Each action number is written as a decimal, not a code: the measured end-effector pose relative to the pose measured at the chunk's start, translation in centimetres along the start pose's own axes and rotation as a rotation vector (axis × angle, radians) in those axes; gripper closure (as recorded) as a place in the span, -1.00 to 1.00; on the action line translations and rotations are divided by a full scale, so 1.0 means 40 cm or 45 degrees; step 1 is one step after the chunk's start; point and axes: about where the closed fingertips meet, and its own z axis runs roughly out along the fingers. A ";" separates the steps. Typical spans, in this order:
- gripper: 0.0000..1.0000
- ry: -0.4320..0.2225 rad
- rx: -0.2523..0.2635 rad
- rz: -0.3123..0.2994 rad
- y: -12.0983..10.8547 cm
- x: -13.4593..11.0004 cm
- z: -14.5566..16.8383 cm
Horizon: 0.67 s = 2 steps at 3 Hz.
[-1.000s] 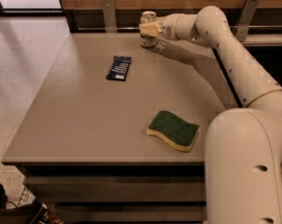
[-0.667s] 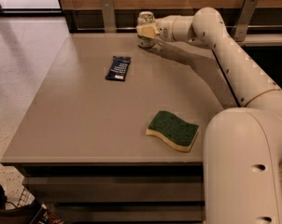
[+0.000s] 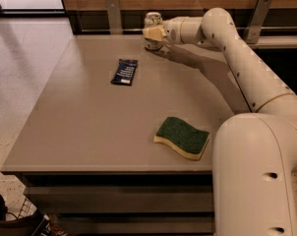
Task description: Knock 7up can over
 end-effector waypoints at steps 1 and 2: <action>-1.00 0.002 -0.007 0.002 0.006 0.004 0.009; -1.00 0.002 -0.007 0.002 0.006 0.004 0.009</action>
Offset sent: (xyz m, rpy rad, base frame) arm 0.0001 0.0025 -0.0014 0.0003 0.0018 0.0030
